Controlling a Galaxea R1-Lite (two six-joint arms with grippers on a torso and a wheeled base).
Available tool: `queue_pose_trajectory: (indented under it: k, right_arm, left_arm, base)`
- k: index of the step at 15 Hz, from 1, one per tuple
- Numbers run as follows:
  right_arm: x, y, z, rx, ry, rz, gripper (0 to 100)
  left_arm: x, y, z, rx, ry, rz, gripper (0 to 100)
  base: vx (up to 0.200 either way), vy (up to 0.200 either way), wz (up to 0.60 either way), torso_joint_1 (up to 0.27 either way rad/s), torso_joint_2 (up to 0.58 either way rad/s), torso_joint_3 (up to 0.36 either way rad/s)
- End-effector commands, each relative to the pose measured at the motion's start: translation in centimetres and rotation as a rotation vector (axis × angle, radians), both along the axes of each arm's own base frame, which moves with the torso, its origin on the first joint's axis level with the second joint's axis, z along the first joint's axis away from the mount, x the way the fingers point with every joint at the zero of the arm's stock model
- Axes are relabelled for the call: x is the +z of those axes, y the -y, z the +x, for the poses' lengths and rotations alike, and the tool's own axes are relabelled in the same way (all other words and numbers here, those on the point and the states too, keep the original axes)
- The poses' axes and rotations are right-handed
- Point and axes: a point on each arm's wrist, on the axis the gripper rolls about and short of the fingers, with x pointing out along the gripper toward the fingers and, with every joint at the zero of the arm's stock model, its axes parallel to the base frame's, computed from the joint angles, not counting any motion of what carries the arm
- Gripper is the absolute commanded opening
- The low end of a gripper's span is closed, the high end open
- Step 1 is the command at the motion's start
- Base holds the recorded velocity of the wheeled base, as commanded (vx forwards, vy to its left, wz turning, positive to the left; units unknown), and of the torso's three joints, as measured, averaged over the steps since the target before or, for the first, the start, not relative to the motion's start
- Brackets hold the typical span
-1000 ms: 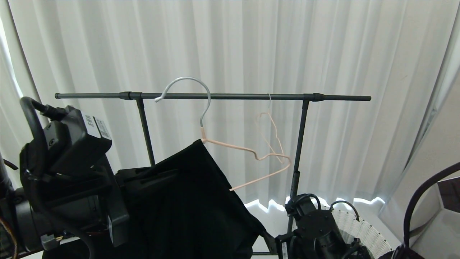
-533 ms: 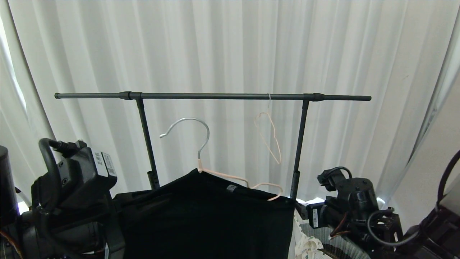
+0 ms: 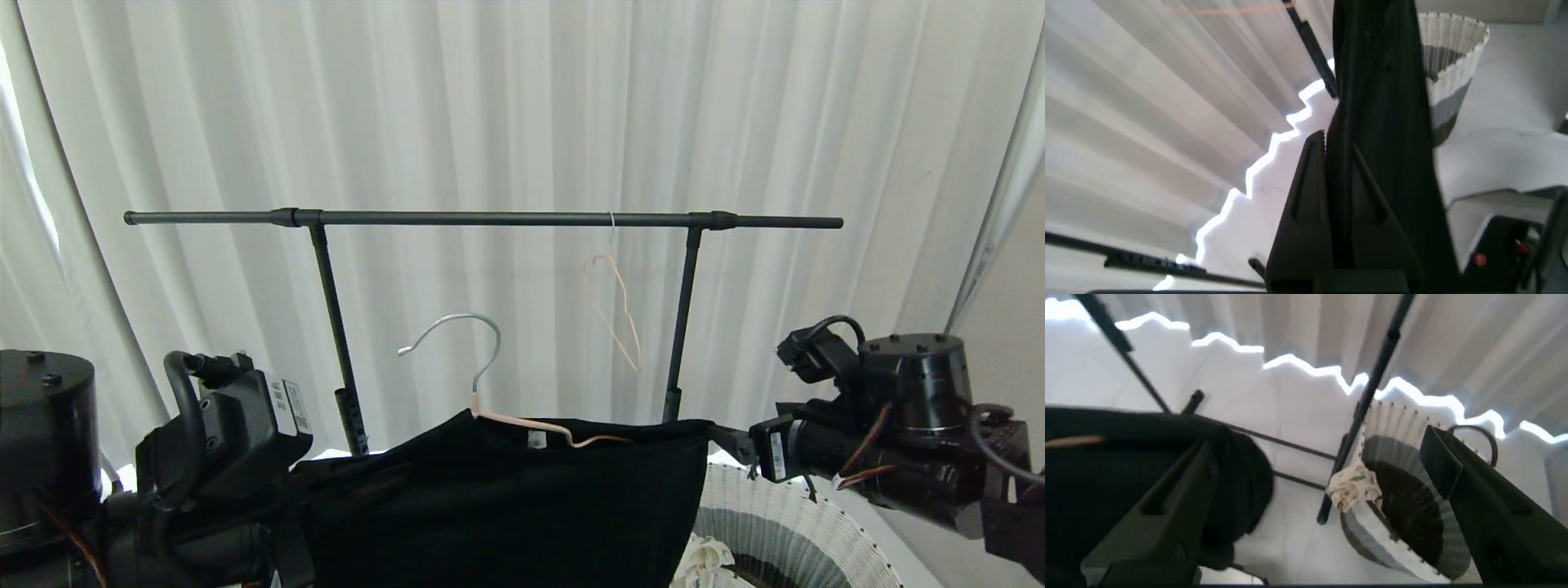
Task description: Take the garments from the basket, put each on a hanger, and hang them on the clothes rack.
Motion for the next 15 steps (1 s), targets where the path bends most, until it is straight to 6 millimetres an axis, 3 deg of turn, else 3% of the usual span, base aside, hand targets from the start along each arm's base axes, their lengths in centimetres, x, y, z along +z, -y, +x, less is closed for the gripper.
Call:
queue_pose_trajectory:
  k: [1,5,9,11,15]
  right_arm:
    - [6.1,0.6,-1.2,0.069,0.134,0.07,100]
    - [9.8,1.4,-2.9,0.186,0.173,0.051,100]
    - [9.8,1.5,-3.4,0.298,0.134,-0.011,100]
    - [10.0,0.8,-3.6,0.427,0.152,-0.033,100]
    - [10.6,-3.0,-4.7,0.747,0.163,-0.096,100]
  left_arm:
    - [-0.9,0.9,1.4,-0.004,-0.027,0.013,0]
    - [-1.2,1.5,2.6,-0.005,0.0,-0.003,0]
    - [0.4,3.4,1.8,-0.074,-0.003,-0.116,0]
    - [0.5,3.7,1.7,-0.088,0.006,-0.125,0]
    - [0.3,3.9,1.4,-0.102,0.005,-0.118,0]
  base:
    - [0.0,0.0,0.0,0.0,0.0,0.0]
    - [0.0,0.0,0.0,0.0,0.0,0.0]
    - [0.0,0.0,0.0,0.0,0.0,0.0]
    - [0.0,0.0,0.0,0.0,0.0,0.0]
    - [0.0,0.0,0.0,0.0,0.0,0.0]
